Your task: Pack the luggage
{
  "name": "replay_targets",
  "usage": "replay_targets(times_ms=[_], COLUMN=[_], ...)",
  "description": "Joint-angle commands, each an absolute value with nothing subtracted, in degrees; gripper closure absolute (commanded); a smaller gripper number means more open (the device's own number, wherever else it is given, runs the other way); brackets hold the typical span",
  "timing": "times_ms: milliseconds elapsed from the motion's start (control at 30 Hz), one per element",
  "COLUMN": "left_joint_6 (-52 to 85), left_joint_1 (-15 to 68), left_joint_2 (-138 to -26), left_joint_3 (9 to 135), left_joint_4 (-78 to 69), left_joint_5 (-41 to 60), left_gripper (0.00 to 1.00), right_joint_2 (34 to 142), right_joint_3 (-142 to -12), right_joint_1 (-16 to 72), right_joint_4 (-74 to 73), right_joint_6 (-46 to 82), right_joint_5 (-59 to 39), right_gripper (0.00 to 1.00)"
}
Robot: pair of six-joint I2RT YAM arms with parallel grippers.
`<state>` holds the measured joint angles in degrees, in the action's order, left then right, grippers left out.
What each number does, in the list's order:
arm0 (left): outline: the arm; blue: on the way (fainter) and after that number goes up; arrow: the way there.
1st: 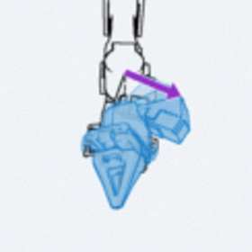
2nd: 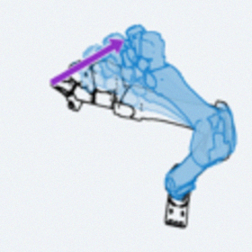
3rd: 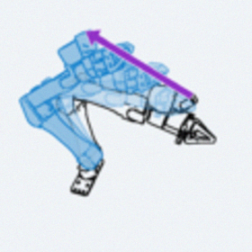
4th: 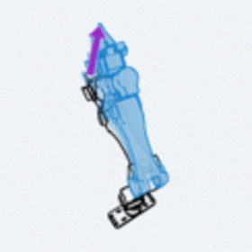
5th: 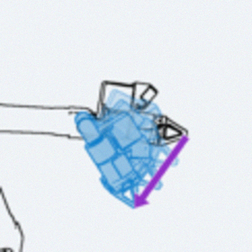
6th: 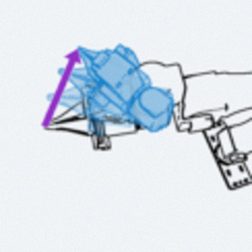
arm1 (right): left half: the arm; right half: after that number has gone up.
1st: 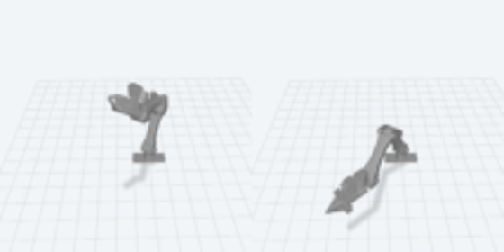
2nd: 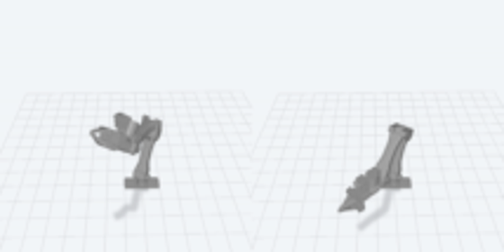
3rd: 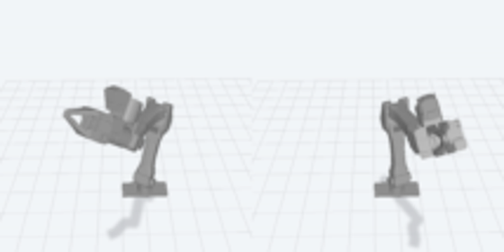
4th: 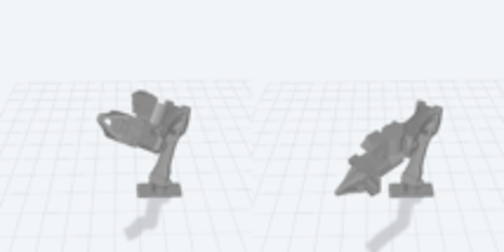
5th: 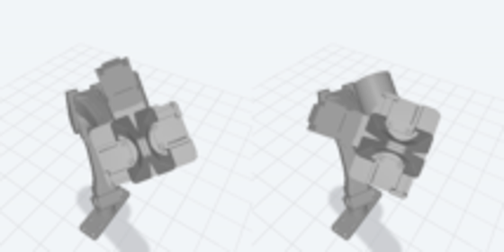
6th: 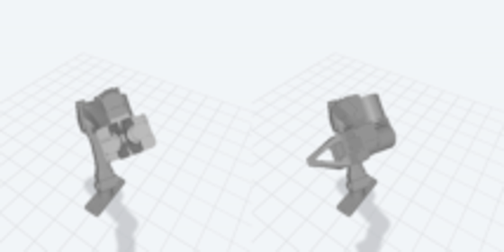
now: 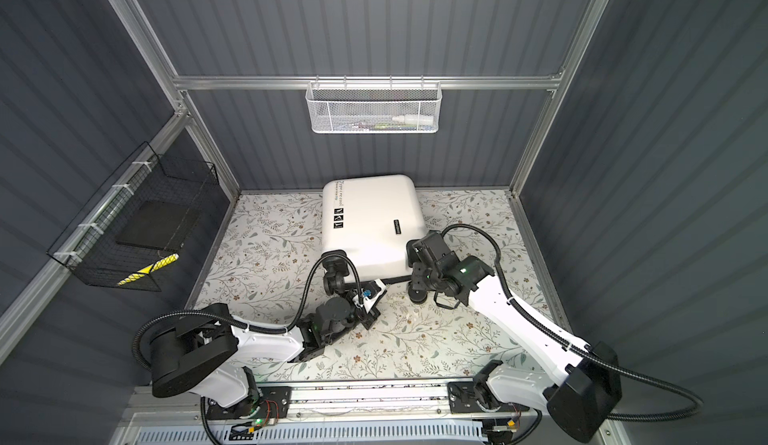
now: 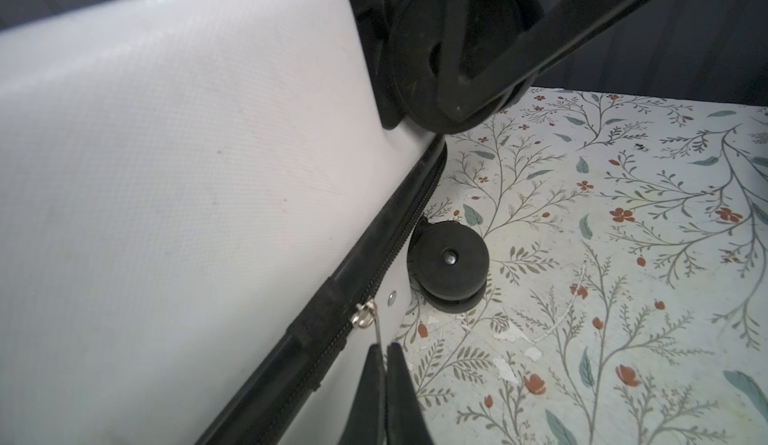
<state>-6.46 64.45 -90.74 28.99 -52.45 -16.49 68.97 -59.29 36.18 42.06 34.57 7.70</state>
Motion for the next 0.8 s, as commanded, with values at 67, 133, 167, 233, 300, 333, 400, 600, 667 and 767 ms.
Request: replay_targets(times_ms=[67,133,167,233,300,333,400,600,667,767], left_joint_6=[-6.2,-6.4,-6.4,-6.5,-6.5,-6.5,-6.2,-5.5,-5.1,-4.4], left_joint_1=[70.1,70.6,70.7,71.1,71.3,71.3,71.4,71.6,71.7,71.7], left_joint_2=[-94.6,-95.9,-96.4,-97.6,-98.6,-99.0,-100.2,-104.1,-105.8,-107.6], left_joint_3=[33.0,34.4,35.0,36.2,37.2,37.6,38.6,41.3,42.1,42.1], left_joint_4=[-53.9,-54.0,-54.1,-54.4,-54.9,-55.1,-55.6,-58.6,-60.8,-64.7], left_joint_5=[-3.9,-3.9,-3.9,-3.9,-3.9,-4.0,-4.1,-4.9,-6.0,-8.5], left_gripper=[1.0,1.0,1.0,1.0,1.0,1.0,1.0,1.0,1.0,1.0], right_joint_2=[69.8,70.1,70.2,70.5,70.7,70.8,71.2,71.8,71.5,71.2], right_joint_3=[-60.7,-60.9,-61.1,-61.7,-62.8,-63.3,-64.3,-62.7,-61.8,-60.9], right_joint_1=[36.8,36.8,36.7,36.7,36.8,36.8,36.8,36.8,36.8,36.8], right_joint_4=[29.7,29.3,29.2,29.1,29.5,29.7,30.0,28.3,27.5,27.0], right_joint_6=[34.8,34.7,34.6,34.2,33.4,33.1,32.7,34.3,35.2,36.1], right_joint_5=[3.3,2.8,2.7,2.6,3.1,3.2,3.4,1.5,1.0,0.7], right_gripper=[1.0,1.0,1.0,1.0,1.0,1.0,1.0,1.0,1.0,1.0])
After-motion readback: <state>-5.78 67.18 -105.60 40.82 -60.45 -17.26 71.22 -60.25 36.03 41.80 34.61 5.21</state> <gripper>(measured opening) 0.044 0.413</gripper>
